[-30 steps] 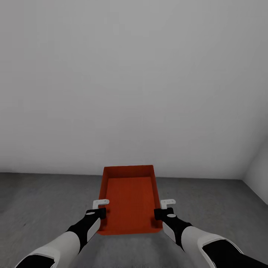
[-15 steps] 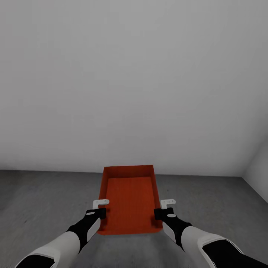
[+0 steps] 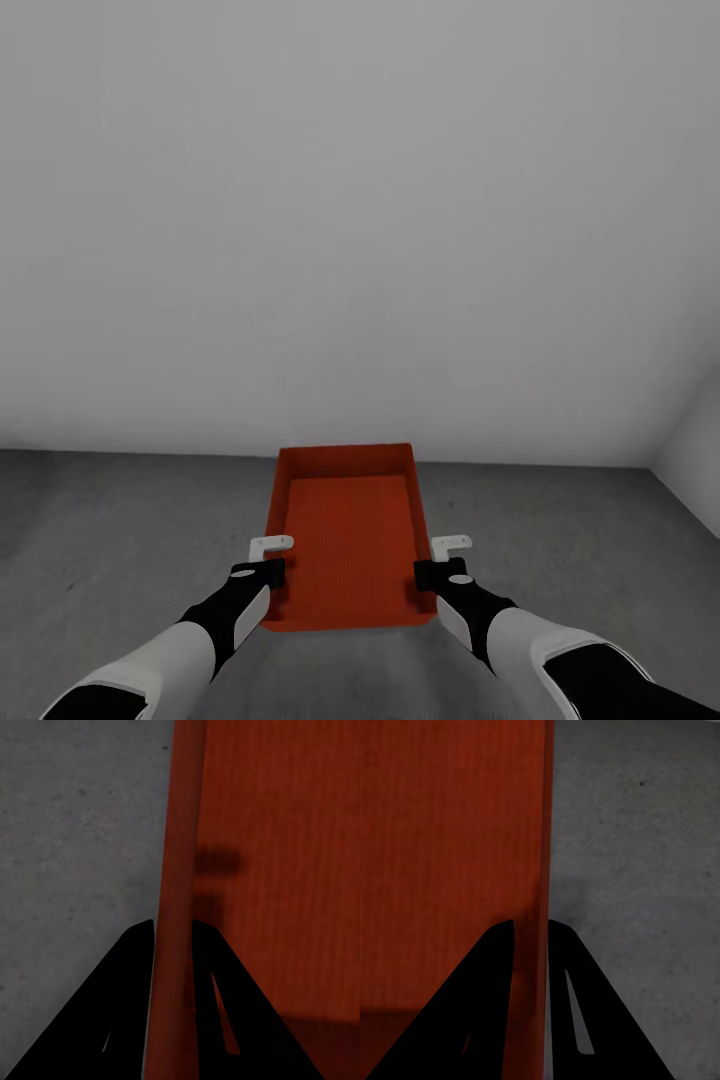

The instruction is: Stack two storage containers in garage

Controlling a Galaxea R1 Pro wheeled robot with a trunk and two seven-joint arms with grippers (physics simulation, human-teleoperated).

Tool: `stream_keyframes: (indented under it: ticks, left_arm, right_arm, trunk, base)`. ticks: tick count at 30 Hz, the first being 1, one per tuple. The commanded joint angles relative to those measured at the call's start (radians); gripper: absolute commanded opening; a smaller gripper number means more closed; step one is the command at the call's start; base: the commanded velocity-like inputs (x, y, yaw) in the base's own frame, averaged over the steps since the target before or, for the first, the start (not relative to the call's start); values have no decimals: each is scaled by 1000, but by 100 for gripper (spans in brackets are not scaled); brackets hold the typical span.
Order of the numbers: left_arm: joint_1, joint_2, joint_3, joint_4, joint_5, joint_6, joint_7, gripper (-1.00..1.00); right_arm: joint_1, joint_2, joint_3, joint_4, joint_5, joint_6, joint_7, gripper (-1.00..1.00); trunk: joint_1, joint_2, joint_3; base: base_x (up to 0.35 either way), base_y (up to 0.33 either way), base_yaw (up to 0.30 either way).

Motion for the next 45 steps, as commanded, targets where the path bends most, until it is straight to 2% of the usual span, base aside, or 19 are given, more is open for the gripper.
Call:
stream_keyframes:
  ticks: [1,45]
  left_arm:
    - [-1,24,24,-4,-12,7,13,-100]
    - [-1,24,24,-4,-10,10,13,-100]
  right_arm:
    - [-1,-2,-10,2,-16,-5,-5,-100]
    - [-1,-2,-11,2,-16,-5,-5,-100]
  trunk:
    - [0,-1,-3]
    - [0,-1,-74]
  base:
    - [0,0,0]
    - [0,0,0]
